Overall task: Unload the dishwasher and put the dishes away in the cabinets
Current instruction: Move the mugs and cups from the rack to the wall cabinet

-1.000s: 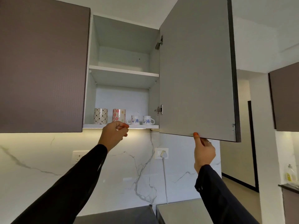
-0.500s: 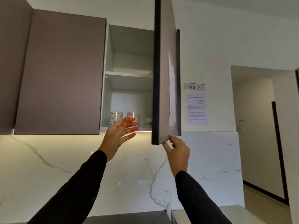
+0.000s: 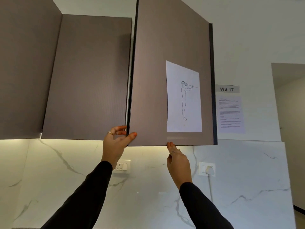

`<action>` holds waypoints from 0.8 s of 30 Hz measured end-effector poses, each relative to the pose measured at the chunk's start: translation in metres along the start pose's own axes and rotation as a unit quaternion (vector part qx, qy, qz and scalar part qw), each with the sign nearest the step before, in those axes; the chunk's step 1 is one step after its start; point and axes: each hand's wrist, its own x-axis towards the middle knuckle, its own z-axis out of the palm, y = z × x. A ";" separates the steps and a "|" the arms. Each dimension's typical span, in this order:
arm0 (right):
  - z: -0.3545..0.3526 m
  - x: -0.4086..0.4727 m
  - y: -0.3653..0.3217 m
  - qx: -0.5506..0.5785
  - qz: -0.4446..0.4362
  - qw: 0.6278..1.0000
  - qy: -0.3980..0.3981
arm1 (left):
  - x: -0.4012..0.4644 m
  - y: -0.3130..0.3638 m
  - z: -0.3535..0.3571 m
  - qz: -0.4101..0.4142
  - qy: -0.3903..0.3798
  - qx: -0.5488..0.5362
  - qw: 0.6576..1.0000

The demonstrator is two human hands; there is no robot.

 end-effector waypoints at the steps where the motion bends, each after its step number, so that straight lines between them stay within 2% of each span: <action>1: 0.006 0.004 0.002 -0.022 -0.011 1.000 -0.014 | 0.007 -0.009 -0.003 0.001 0.019 0.010 1.000; 6: 0.035 0.023 0.005 -0.100 -0.042 0.992 -0.058 | 0.038 -0.053 -0.008 0.051 0.073 0.087 0.992; 11: 0.060 0.032 0.002 -0.159 -0.066 0.984 -0.054 | 0.066 -0.083 -0.003 0.110 0.100 0.185 0.971; 19: 0.093 0.053 0.012 -0.218 -0.078 0.971 -0.068 | 0.106 -0.120 0.004 0.113 0.052 0.249 0.960; 24: 0.119 0.061 0.017 -0.241 -0.054 0.969 -0.010 | 0.113 -0.136 0.007 0.101 0.028 0.242 0.965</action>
